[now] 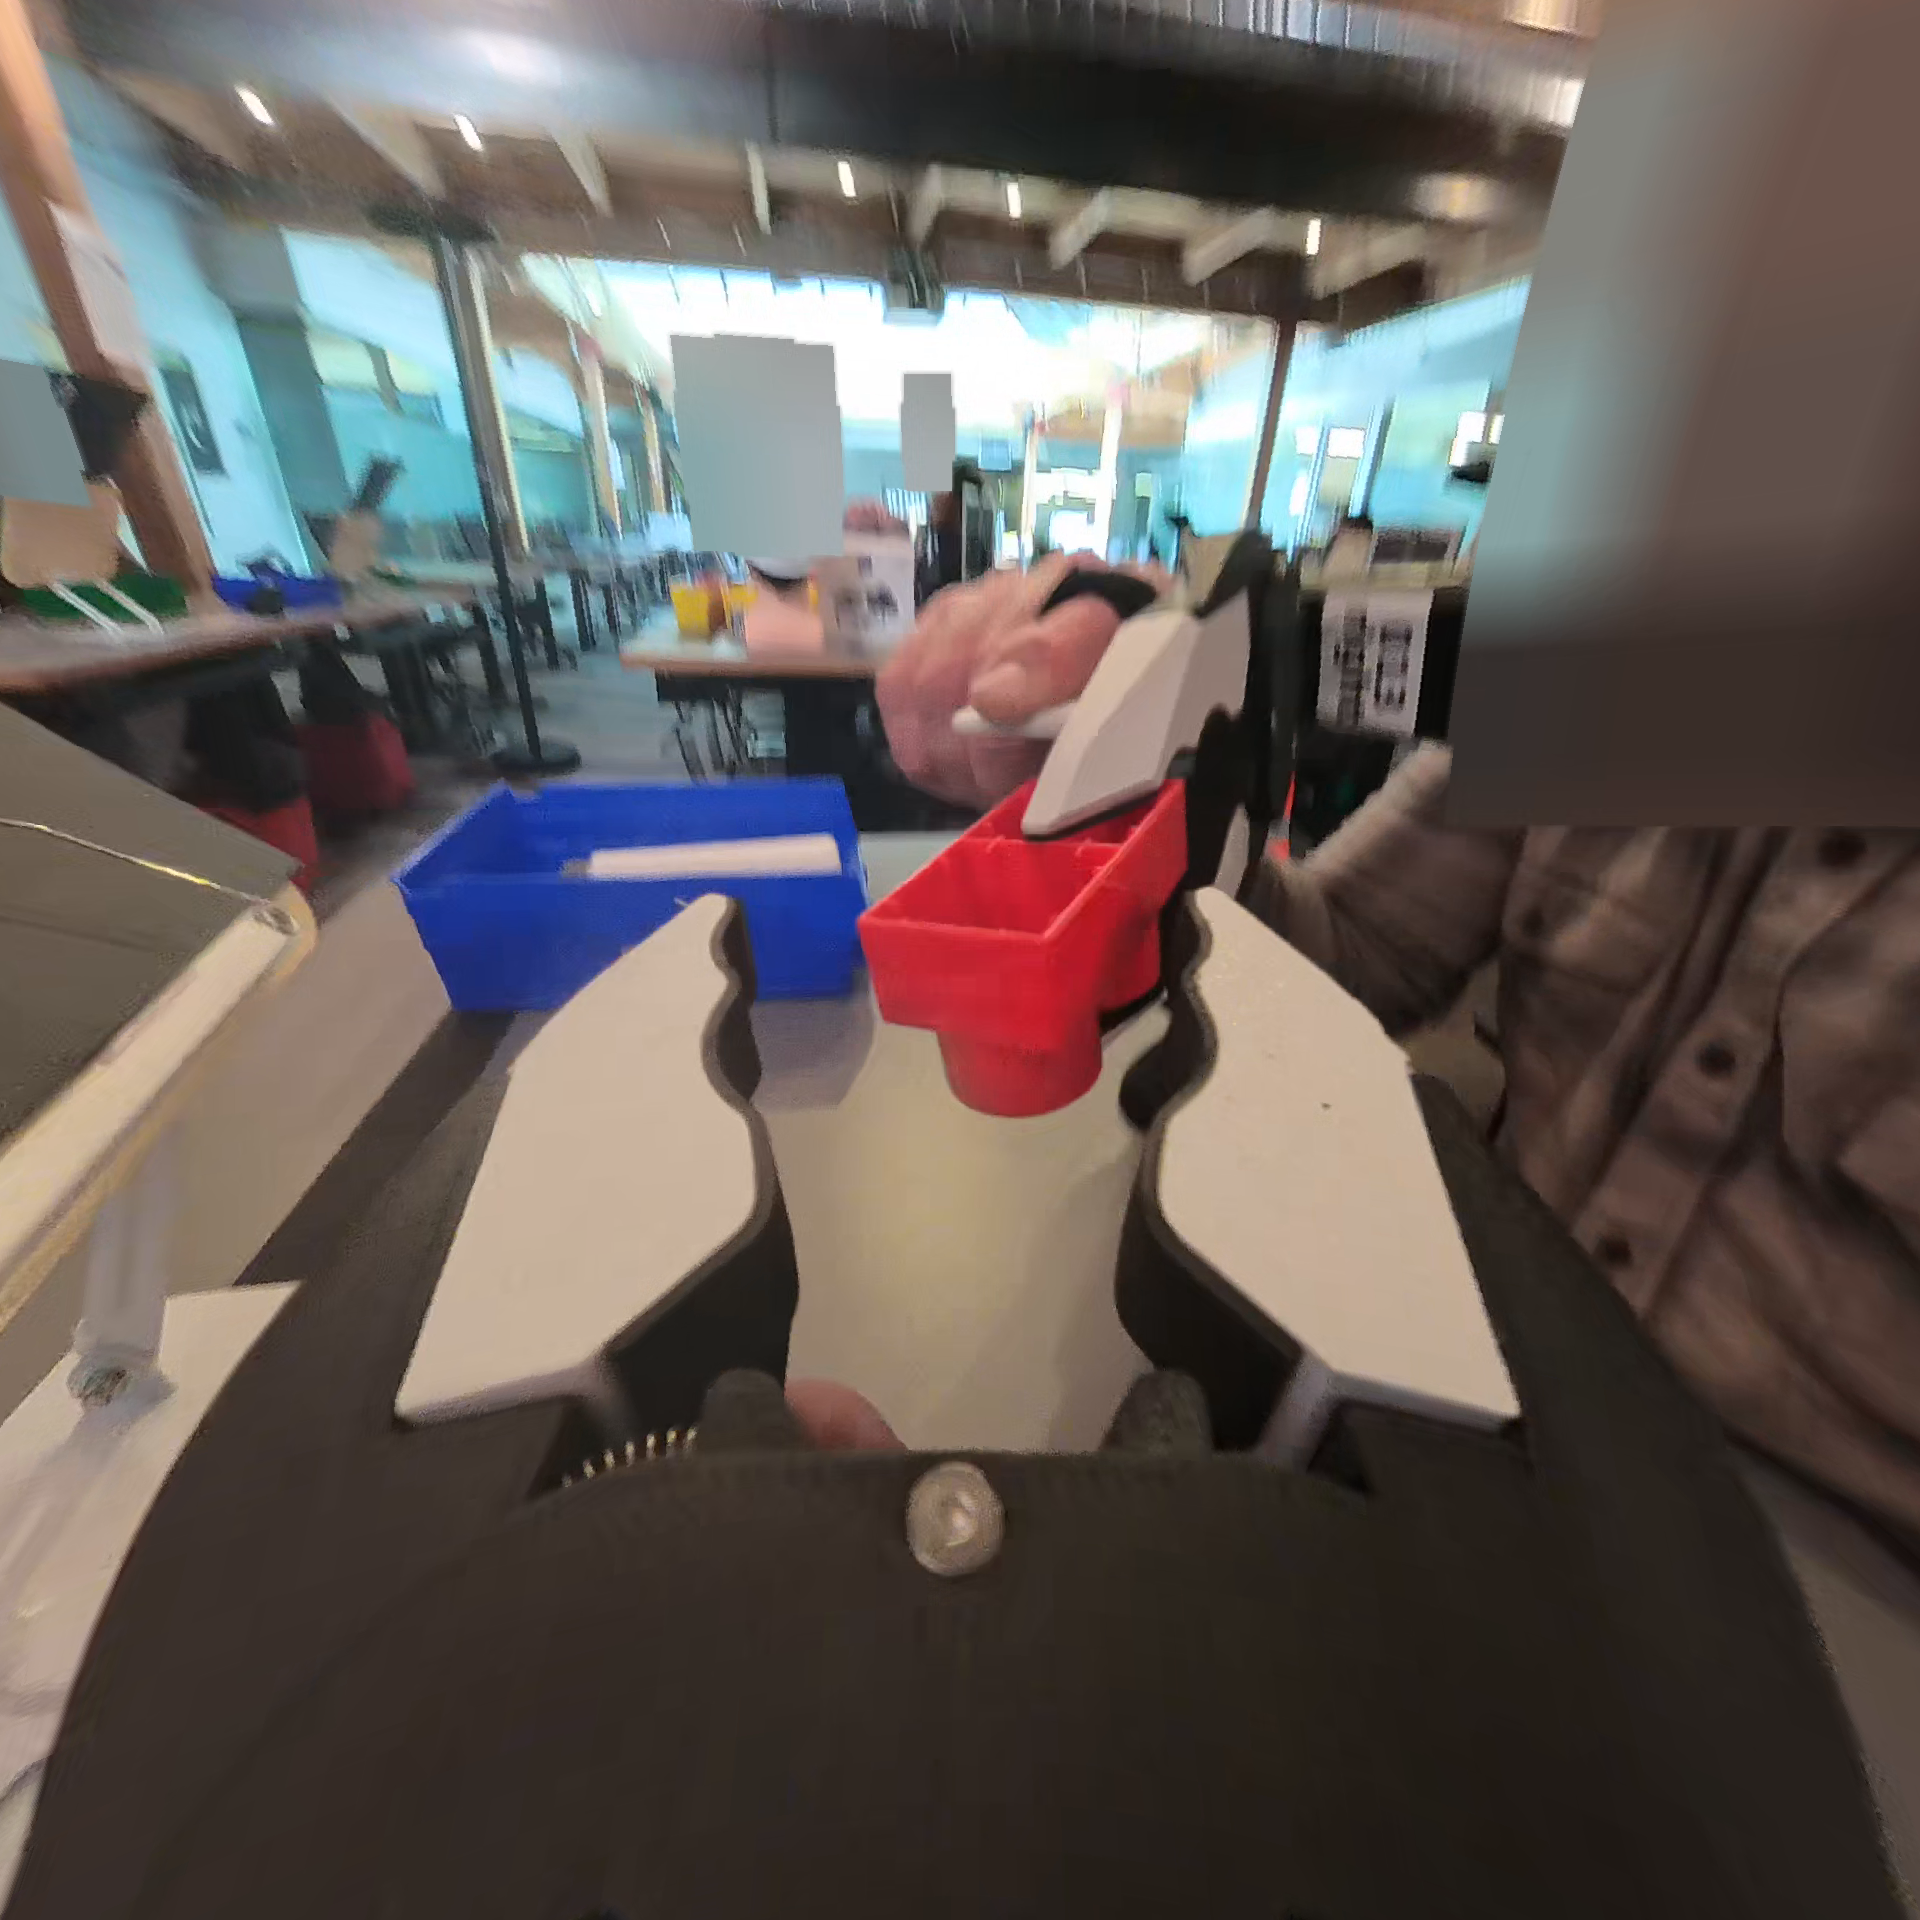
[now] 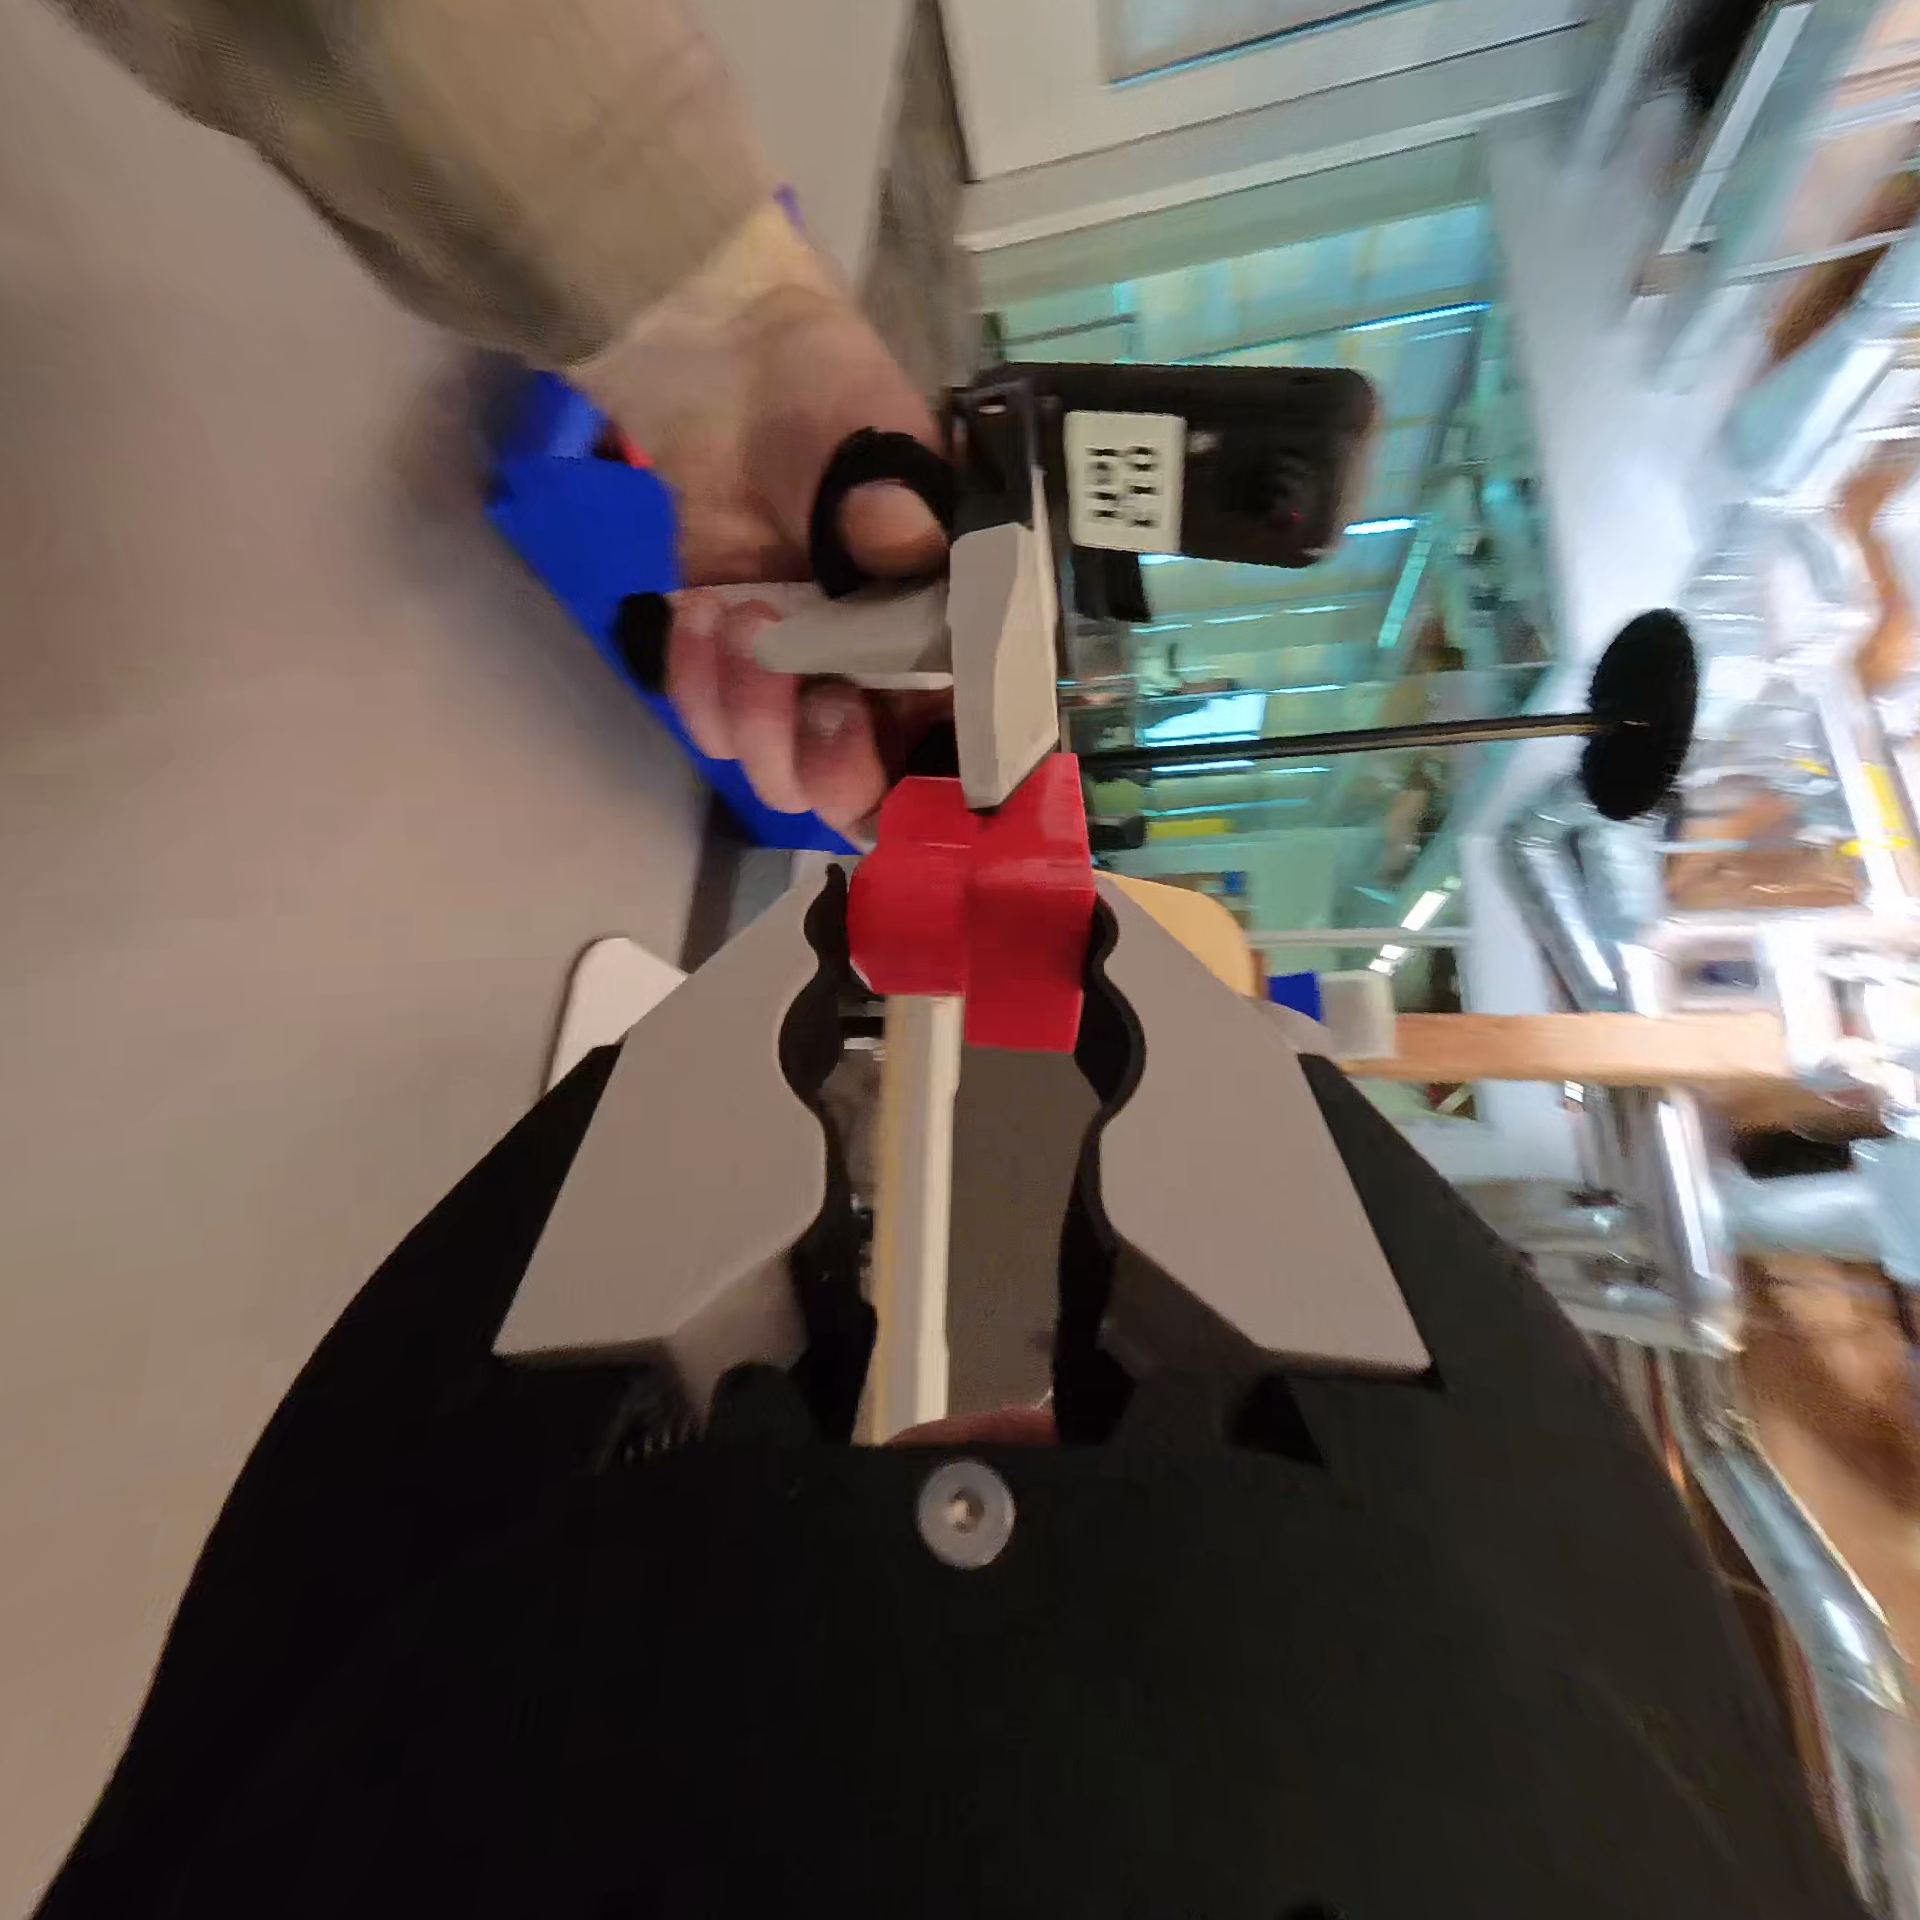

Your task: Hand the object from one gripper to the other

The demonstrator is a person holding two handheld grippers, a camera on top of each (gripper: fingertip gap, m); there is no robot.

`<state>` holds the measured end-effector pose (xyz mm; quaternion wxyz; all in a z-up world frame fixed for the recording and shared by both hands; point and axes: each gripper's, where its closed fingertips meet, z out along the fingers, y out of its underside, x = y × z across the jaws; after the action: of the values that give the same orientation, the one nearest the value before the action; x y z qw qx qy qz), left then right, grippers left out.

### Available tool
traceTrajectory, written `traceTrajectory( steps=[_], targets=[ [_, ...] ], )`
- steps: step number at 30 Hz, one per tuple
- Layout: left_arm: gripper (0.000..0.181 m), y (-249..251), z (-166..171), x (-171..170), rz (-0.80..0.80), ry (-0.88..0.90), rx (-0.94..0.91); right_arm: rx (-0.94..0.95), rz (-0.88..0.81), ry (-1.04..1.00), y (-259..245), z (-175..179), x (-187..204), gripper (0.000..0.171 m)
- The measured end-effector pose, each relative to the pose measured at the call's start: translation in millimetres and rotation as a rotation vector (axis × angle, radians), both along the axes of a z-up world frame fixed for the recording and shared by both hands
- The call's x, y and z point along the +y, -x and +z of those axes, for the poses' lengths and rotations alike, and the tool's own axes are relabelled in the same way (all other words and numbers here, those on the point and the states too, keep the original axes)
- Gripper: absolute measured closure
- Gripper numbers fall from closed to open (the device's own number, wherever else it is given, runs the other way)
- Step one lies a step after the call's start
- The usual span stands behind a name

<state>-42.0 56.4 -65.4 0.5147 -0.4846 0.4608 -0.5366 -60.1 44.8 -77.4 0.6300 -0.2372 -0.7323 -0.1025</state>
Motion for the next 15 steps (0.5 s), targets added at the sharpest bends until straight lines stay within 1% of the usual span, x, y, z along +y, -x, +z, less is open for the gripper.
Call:
traceTrajectory(
  steps=[2,3,7,12,15],
  targets=[
    [0.106,6,11,9,0.022,0.034,-0.102,0.091,-0.013,-0.06,3,12,6,0.131],
    [0.107,7,13,12,0.029,0.045,-0.135,0.153,-0.028,-0.1,4,20,11,0.131],
    [0.109,8,24,14,0.02,0.069,-0.242,0.296,-0.052,-0.199,8,33,18,0.131],
    [0.119,5,29,12,0.015,0.061,-0.3,0.391,-0.053,-0.241,10,36,20,0.131],
    [0.13,6,33,7,-0.007,0.05,-0.336,0.417,-0.05,-0.248,12,35,20,0.131]
  ],
)
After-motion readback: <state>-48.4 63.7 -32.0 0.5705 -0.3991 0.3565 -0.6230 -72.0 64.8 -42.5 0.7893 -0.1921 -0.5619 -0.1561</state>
